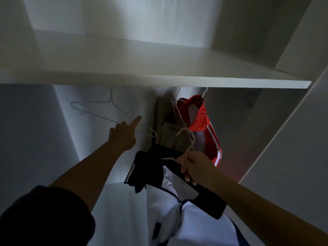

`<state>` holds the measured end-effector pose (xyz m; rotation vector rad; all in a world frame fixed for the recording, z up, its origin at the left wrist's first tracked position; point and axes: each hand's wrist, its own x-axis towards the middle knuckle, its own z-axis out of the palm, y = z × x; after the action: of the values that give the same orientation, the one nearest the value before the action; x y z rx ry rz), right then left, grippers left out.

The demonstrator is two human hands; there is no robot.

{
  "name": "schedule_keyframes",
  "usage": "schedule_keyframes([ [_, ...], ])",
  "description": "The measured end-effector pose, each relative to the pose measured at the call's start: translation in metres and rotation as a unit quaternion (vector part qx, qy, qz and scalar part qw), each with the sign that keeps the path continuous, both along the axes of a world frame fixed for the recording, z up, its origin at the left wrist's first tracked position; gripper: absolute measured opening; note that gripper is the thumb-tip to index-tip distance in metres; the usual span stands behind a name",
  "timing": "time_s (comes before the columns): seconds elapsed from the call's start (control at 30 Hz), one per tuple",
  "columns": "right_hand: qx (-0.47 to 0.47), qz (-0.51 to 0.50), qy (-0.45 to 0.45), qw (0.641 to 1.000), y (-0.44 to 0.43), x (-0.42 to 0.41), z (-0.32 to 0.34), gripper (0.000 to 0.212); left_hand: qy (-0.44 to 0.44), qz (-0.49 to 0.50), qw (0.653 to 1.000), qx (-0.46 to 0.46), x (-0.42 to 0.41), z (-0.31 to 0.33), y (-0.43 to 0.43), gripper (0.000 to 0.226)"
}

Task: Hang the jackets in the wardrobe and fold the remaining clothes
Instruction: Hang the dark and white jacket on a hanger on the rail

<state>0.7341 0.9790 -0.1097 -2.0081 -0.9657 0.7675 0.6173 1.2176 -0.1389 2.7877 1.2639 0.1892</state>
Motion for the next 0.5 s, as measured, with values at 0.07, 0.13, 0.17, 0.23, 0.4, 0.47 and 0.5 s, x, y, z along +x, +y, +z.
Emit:
schedule_keyframes([
  [0.07,-0.007,0.000,0.001,1.000,-0.005,0.005,-0.011,0.026,-0.013,0.011,1.000,0.007,0.016,0.005,0.002,0.085],
  [0.13,-0.010,0.000,-0.007,1.000,-0.013,0.010,-0.020,0.029,0.018,0.042,0.998,0.045,0.032,0.010,0.002,0.081],
  [0.17,-0.011,0.000,-0.014,1.000,-0.016,0.013,-0.023,0.030,0.043,0.059,0.995,0.064,0.037,0.012,0.002,0.076],
  [0.23,-0.010,0.002,-0.017,1.000,-0.020,0.018,-0.027,0.029,0.070,0.098,0.991,0.059,0.041,0.014,0.006,0.058],
  [0.4,-0.009,0.014,0.001,1.000,-0.014,0.020,-0.033,0.034,-0.079,0.146,0.986,-0.011,0.017,0.005,0.008,0.030],
  [0.47,-0.008,0.026,-0.007,1.000,-0.006,0.017,-0.035,0.035,-0.138,0.138,0.981,0.002,0.004,-0.004,0.005,0.024],
  [0.5,-0.009,0.032,-0.011,0.999,0.000,0.015,-0.035,0.035,-0.158,0.138,0.978,0.011,-0.003,-0.008,0.004,0.023],
])
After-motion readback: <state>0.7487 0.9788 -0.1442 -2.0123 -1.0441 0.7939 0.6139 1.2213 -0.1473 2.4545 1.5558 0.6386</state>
